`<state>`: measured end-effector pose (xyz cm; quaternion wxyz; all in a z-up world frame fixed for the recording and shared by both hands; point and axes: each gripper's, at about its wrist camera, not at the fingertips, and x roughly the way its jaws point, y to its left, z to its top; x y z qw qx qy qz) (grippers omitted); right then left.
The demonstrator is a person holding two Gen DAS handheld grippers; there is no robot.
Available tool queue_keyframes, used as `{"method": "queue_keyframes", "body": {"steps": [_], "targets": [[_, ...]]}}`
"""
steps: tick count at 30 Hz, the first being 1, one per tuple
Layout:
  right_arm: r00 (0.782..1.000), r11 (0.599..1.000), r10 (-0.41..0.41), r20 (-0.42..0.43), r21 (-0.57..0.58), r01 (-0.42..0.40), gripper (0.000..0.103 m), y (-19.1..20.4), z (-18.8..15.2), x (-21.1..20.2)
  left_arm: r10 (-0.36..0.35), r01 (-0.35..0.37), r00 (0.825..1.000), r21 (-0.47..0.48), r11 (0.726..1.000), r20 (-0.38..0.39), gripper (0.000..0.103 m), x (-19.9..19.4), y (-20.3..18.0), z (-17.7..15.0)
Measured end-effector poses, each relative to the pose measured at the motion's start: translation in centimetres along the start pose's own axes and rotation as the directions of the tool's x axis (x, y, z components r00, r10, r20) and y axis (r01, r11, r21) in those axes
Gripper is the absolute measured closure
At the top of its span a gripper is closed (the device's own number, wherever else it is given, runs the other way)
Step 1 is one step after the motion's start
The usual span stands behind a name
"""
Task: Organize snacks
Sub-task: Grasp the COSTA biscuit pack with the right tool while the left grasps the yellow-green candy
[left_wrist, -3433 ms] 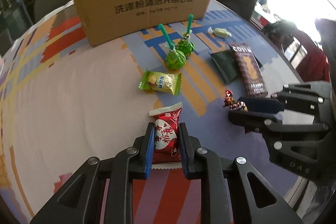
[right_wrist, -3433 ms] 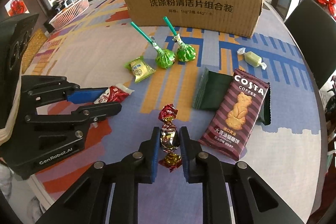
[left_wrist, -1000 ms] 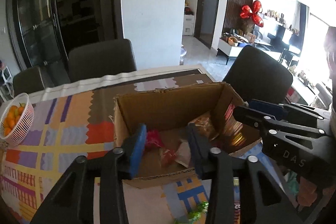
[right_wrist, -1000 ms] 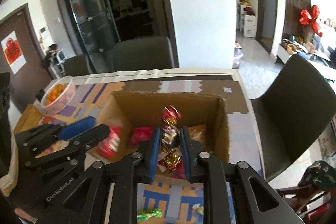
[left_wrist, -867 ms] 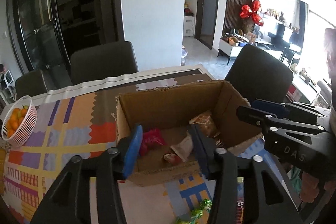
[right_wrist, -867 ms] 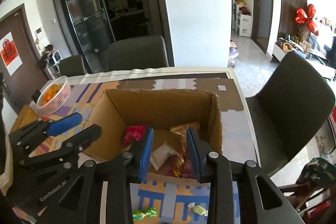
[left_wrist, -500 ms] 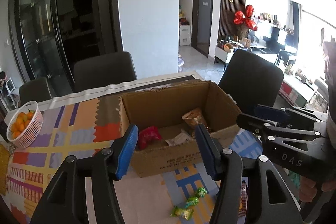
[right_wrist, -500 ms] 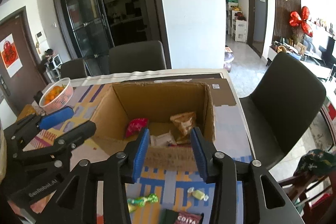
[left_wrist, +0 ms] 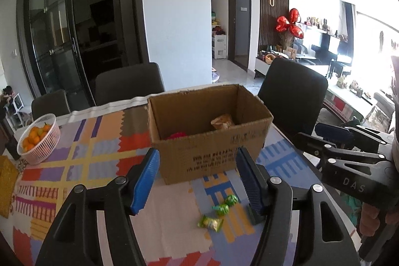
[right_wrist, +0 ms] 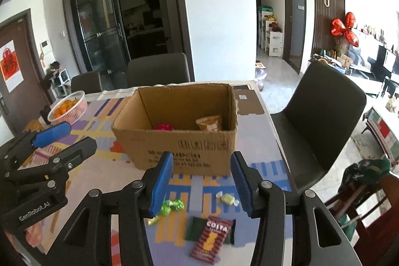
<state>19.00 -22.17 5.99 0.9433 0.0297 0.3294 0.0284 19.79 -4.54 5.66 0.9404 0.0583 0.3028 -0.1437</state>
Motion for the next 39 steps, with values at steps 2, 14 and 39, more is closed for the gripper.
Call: {"method": "queue_keyframes", "body": {"steps": [2, 14, 39], "targets": [[1.000, 1.000, -0.006, 0.003, 0.006, 0.006, 0.054, 0.0, -0.8, -0.5, -0.009, 0.009, 1.000, -0.003, 1.000, -0.010, 0.038, -0.3, -0.2, -0.7], [0.997, 0.999, -0.040, -0.072, 0.023, 0.042, 0.051, -0.4, -5.5, 0.1, -0.011, 0.009, 0.994, -0.016, 1.000, -0.108, 0.036, 0.8, -0.3, -6.2], [0.949, 0.996, -0.061, -0.310, 0.039, 0.077, 0.051, -0.9, -13.1, 6.5, -0.054, 0.051, 0.957, -0.018, 0.999, -0.284, 0.034, 7.2, 0.0, -12.6]]}}
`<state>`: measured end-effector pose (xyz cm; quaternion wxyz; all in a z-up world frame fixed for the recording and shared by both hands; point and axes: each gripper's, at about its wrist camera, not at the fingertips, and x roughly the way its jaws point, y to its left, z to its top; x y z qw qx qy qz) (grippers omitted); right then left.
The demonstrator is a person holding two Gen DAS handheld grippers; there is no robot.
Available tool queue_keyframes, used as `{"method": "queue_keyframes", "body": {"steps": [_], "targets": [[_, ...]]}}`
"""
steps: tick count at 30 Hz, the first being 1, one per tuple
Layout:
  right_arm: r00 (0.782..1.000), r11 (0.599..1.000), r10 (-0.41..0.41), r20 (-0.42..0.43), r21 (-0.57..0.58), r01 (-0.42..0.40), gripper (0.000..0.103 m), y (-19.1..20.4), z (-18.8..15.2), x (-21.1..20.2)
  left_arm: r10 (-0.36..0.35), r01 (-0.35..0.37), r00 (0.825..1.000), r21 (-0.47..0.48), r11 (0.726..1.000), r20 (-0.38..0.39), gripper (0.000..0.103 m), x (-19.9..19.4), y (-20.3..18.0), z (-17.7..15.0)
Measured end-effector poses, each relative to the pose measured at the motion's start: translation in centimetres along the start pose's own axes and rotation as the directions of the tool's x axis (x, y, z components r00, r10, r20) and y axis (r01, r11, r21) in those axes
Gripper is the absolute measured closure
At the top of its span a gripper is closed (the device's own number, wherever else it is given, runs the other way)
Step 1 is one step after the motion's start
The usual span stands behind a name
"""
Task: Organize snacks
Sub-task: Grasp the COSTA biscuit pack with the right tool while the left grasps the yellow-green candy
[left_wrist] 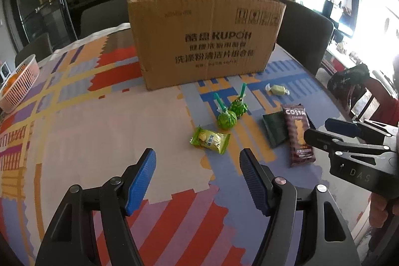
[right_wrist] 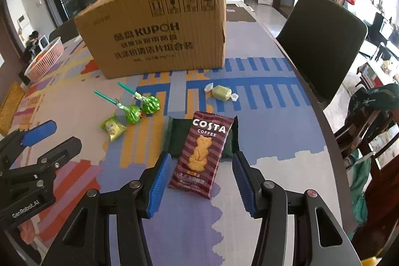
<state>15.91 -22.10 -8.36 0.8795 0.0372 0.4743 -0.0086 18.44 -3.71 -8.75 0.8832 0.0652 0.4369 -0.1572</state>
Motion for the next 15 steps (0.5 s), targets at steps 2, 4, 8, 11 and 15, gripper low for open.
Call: {"method": "queue_keyframes", "body": {"steps": [2, 4, 8, 11, 15], "targets": [[1.000, 1.000, -0.004, -0.007, 0.001, 0.004, 0.051, -0.1, 0.1, 0.4, -0.017, 0.017, 1.000, 0.004, 1.000, -0.013, 0.034, 0.8, 0.1, 0.1], [1.000, 1.000, -0.008, -0.010, 0.005, 0.008, 0.051, -0.1, 0.2, 0.8, -0.025, 0.026, 0.999, 0.007, 1.000, -0.028, 0.034, 1.6, 0.1, 0.2], [1.000, 1.000, -0.013, -0.019, 0.011, 0.013, 0.051, -0.2, 0.6, 1.6, -0.034, 0.035, 0.998, 0.013, 0.999, -0.046, 0.034, 3.1, 0.2, 0.6], [1.000, 1.000, -0.014, -0.028, 0.021, 0.015, 0.051, -0.3, 0.8, 2.3, -0.043, 0.044, 0.997, 0.022, 0.999, -0.059, 0.034, 4.3, 0.2, 0.9], [0.999, 0.999, -0.013, -0.038, 0.028, 0.014, 0.051, -0.4, 1.0, 2.9, -0.039, 0.041, 0.996, 0.019, 0.999, -0.080, 0.034, 5.6, 0.3, 1.3]]}}
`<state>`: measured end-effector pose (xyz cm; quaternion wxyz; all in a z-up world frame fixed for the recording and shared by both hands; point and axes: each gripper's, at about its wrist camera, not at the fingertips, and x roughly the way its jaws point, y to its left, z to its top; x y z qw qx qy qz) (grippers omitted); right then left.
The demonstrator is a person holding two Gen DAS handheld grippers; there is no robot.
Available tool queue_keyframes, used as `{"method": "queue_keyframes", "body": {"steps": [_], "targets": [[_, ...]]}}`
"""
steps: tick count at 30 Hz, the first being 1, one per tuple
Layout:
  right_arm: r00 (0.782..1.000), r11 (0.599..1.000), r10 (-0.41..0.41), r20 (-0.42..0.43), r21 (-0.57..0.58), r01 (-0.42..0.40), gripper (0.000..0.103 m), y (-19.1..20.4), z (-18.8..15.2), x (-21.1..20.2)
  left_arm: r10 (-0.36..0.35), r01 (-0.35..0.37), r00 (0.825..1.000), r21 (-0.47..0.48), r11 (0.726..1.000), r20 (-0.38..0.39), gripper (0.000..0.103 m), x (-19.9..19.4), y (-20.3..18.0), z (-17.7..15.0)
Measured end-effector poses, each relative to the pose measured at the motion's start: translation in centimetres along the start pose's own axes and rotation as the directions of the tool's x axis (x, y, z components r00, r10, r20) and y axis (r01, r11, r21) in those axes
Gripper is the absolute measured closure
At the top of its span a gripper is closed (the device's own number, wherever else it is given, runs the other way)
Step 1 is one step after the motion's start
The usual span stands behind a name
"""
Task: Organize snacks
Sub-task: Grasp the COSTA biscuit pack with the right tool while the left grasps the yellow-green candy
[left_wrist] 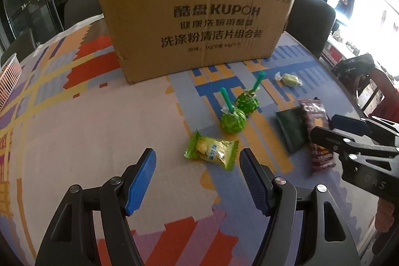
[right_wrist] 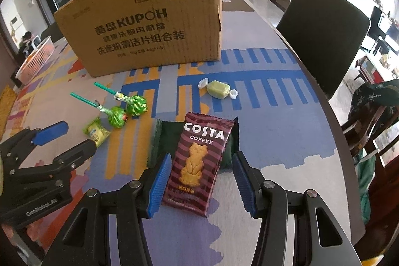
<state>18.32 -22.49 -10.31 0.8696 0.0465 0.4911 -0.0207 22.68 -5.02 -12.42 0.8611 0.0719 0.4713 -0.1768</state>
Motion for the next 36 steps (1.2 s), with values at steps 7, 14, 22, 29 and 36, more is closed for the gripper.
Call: {"method": "queue_keyframes", "body": {"steps": [7, 14, 22, 29, 36], "targets": [[1.000, 1.000, 0.010, -0.016, 0.010, -0.009, 0.051, -0.1, 0.3, 0.9, -0.018, 0.017, 1.000, -0.013, 1.000, -0.026, 0.034, 1.6, -0.1, 0.8], [1.000, 1.000, 0.020, -0.015, 0.018, -0.019, 0.051, -0.5, 0.6, 1.3, -0.009, 0.009, 1.000, -0.009, 1.000, -0.029, 0.047, 1.8, -0.5, 0.6], [1.000, 1.000, 0.010, 0.005, 0.018, -0.010, 0.063, -0.7, 0.4, 1.1, -0.031, 0.030, 0.999, -0.037, 0.999, -0.036, 0.069, 1.2, -0.7, 0.2], [0.999, 1.000, 0.009, 0.042, -0.023, -0.008, 0.081, -0.4, 0.7, -0.1, -0.054, 0.052, 0.998, -0.054, 0.997, -0.039, 0.070, 0.5, -1.4, -0.4], [0.995, 0.994, 0.098, 0.026, 0.035, -0.099, 0.056, -0.8, 0.2, 0.0, -0.061, 0.059, 0.998, -0.076, 0.995, -0.020, 0.070, -0.6, -1.5, -1.0]]}}
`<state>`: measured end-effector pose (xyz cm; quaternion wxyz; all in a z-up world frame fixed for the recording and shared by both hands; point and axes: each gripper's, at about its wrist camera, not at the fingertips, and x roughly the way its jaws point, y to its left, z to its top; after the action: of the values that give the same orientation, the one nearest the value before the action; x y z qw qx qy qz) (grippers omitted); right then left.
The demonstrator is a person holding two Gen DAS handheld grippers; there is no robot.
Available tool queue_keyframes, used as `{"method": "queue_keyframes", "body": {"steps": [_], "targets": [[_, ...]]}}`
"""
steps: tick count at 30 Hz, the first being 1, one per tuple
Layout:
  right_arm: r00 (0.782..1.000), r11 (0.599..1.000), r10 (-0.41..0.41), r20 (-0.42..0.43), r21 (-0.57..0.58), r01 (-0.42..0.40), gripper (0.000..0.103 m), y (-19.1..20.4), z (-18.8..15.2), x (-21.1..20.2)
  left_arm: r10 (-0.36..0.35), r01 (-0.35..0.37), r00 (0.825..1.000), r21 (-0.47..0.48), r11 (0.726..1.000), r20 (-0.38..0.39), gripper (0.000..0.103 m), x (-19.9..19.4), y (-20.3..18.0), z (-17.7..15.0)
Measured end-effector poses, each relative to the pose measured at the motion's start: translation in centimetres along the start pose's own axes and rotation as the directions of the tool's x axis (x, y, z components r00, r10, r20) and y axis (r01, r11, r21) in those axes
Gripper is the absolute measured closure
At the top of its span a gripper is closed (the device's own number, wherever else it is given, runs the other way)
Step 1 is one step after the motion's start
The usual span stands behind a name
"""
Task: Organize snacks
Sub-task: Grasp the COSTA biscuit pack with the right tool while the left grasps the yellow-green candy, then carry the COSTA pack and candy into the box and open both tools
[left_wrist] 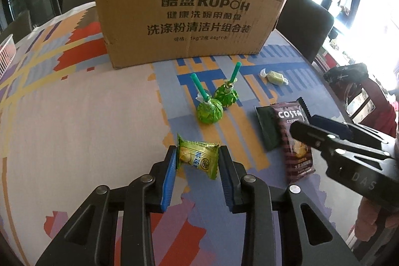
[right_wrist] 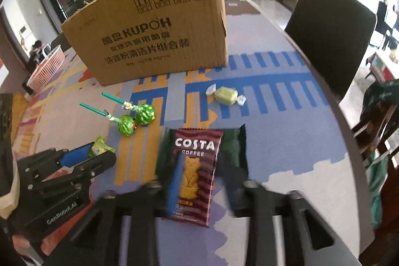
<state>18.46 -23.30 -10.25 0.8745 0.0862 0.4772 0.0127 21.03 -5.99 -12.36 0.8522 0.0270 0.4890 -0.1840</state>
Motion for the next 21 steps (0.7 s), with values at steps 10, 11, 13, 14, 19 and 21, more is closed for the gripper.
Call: {"method": "queue_keyframes", "body": {"steps": [10, 11, 13, 14, 19, 21], "targets": [[0.998, 0.998, -0.035, -0.048, -0.049, 0.033, 0.056, 1.7, -1.5, 0.9, 0.015, -0.015, 1.000, 0.004, 1.000, 0.013, 0.070, -0.5, -0.3, -0.5], [0.998, 0.998, -0.040, -0.049, -0.052, 0.037, 0.056, 1.7, -1.6, 1.0, 0.016, -0.016, 1.000, 0.005, 1.000, 0.014, 0.070, -0.6, -0.3, -0.5], [0.997, 0.997, -0.049, -0.053, -0.055, 0.046, 0.058, 1.7, -1.7, 1.2, 0.014, -0.014, 1.000, 0.002, 1.000, 0.017, 0.070, -0.7, -0.2, -0.5], [0.997, 0.997, -0.052, -0.055, -0.056, 0.049, 0.061, 1.6, -1.8, 1.2, 0.013, -0.013, 1.000, -0.001, 1.000, 0.019, 0.070, -0.8, -0.2, -0.5], [0.997, 0.996, -0.064, -0.038, -0.059, 0.061, 0.064, 1.4, -1.9, 0.6, 0.005, -0.005, 1.000, -0.008, 1.000, 0.030, 0.070, -1.4, -0.4, -0.5], [0.998, 0.997, -0.056, -0.024, -0.054, 0.055, 0.065, 1.4, -1.9, 0.1, -0.001, 0.002, 0.999, -0.011, 1.000, 0.041, 0.070, -1.9, -0.5, -0.4]]}}
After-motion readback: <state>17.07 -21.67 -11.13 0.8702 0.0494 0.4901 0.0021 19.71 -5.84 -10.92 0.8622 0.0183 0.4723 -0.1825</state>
